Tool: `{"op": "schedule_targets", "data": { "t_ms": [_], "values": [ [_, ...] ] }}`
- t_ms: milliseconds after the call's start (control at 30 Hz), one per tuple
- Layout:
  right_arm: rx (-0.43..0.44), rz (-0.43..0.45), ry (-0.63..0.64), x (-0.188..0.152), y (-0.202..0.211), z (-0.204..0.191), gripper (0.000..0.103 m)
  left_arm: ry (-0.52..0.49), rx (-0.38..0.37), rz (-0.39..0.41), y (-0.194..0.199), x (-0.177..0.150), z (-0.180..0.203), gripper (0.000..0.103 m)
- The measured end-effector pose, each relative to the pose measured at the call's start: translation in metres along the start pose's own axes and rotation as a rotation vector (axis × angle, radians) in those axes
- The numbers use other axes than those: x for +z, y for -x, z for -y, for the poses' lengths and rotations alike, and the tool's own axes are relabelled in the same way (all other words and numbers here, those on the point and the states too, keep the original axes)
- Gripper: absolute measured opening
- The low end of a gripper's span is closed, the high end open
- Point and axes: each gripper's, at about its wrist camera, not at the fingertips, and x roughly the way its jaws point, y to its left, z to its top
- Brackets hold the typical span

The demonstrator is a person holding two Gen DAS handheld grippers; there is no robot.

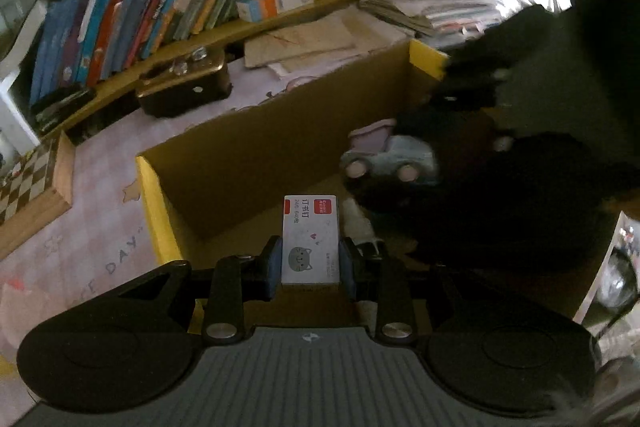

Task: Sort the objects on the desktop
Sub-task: 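Lower the white box and toy car into the yellow box and open both tools, then lift both open tools out of the box and back toward the table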

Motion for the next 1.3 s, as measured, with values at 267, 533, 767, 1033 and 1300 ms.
{"op": "schedule_targets", "data": {
  "t_ms": [267,533,767,1033,1300],
  "values": [
    [0.008,-0.079,0.139,0.013,-0.031,-0.011,0.043,-0.022,0.004,-0.027,-0.009,-0.002,0.006,0.028],
    [0.036,-0.113,0.158,0.016,-0.046,-0.010,0.044,-0.019,0.013,-0.027,-0.007,-0.001,0.006,0.028],
    [0.038,-0.057,0.111,0.016,-0.031,0.001,0.051,0.043,0.083,0.079,0.016,-0.005,0.000,0.064],
    [0.044,0.131,-0.106,0.009,0.030,0.029,0.065,0.239,0.091,0.297,0.079,-0.010,-0.026,0.082],
    [-0.011,0.286,-0.302,-0.013,0.082,0.028,0.066,0.335,0.122,0.403,0.127,-0.026,-0.019,0.092]
  ]
}}
